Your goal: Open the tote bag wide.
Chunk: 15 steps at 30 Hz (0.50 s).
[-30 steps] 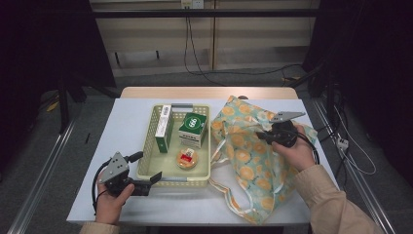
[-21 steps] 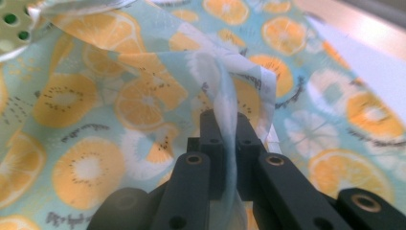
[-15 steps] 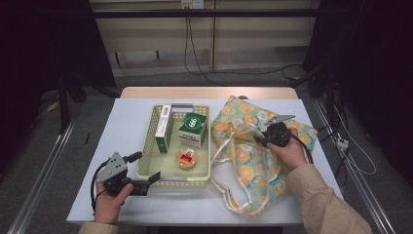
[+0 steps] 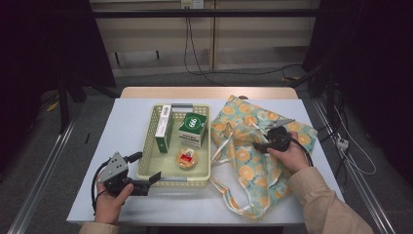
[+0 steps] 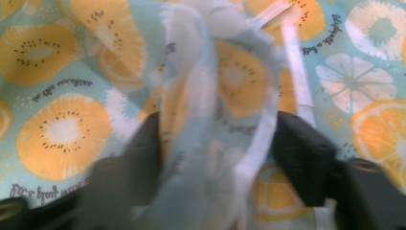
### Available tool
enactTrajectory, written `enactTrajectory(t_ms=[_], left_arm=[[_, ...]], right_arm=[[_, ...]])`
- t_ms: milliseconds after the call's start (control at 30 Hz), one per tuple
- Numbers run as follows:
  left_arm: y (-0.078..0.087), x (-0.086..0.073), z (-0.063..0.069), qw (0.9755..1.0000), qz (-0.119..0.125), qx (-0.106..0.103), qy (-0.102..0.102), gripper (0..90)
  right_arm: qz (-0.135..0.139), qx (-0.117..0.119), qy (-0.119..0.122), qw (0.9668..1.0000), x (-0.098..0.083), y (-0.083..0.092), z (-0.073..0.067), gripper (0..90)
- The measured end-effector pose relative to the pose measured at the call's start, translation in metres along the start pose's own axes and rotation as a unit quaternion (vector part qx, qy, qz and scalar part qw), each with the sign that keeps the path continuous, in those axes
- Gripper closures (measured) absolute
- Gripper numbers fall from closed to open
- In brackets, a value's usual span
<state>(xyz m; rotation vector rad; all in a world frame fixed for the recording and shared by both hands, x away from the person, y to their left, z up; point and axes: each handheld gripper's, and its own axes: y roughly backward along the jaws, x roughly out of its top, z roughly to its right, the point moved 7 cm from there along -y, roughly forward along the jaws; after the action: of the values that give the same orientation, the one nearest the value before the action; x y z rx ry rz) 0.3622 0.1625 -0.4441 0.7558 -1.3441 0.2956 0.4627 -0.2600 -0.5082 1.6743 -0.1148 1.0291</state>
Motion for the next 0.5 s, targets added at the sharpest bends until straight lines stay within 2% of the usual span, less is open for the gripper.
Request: enactTrajectory(t_ms=[67,100,233,300,467,500], left_arm=[[0.0004,0.0002,-0.0005,1.0000,0.000,0.001,-0.003,4.3],[0.0002,0.0005,0.0003,1.0000,0.001,0.001,0.001,4.3],[0.0004,0.0010,0.0002,1.0000,0.000,0.001,-0.003,4.3],[0.0007,0.0016,0.0002,1.0000,0.001,0.001,-0.002,4.3],[0.0029,0.0042,-0.0013,1.0000,0.006,0.004,-0.001,4.2],[0.0033,0.0050,-0.0015,1.0000,0.007,0.005,0.000,4.3]], right_arm=[[0.000,0.000,0.008,1.0000,0.0015,-0.0003,-0.0017,62.3],[-0.002,0.003,0.010,0.9999,0.0019,-0.0002,-0.0033,67.7],[0.000,-0.004,0.004,1.0000,0.0031,-0.0008,-0.0031,82.4],[0.000,-0.002,-0.007,1.0000,0.0030,-0.0006,-0.0019,85.7],[-0.001,-0.001,-0.003,1.0000,0.0030,0.0015,-0.0007,88.3],[0.002,0.003,-0.008,1.0000,0.0040,0.0031,-0.0007,88.5]])
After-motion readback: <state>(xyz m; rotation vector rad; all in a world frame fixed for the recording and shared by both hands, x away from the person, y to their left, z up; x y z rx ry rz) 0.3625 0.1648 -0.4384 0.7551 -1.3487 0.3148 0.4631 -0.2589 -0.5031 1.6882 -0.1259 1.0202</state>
